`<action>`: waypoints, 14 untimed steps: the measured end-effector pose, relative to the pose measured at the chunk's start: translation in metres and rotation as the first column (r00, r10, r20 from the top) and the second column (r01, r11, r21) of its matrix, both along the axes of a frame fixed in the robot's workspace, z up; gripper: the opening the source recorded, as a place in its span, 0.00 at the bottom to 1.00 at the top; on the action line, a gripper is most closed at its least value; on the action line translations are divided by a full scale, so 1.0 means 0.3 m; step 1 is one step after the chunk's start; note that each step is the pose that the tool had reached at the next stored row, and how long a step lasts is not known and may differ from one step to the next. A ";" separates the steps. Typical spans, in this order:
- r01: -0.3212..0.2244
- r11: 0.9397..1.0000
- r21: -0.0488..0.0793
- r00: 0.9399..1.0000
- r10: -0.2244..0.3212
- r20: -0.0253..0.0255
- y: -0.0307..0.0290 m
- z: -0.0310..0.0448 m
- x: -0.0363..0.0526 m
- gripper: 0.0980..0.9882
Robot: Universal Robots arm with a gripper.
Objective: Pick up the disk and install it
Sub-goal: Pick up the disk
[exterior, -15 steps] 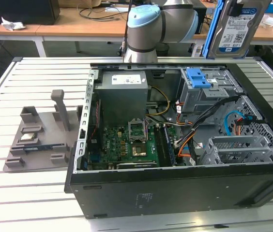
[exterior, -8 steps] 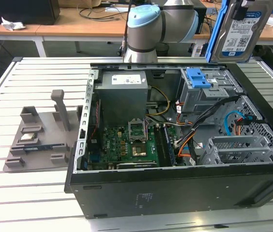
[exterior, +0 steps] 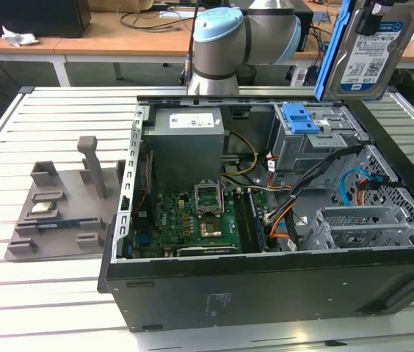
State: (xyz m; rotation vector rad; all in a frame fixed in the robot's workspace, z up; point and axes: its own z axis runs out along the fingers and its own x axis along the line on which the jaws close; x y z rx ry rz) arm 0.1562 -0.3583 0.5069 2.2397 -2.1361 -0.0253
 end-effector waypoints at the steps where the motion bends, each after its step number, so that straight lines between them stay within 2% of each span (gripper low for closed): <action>1: 0.000 1.000 0.000 1.000 0.000 0.000 -0.009 0.000 0.000 0.30; 14: 0.000 1.000 -0.003 1.000 0.000 0.000 -0.075 0.000 0.000 0.30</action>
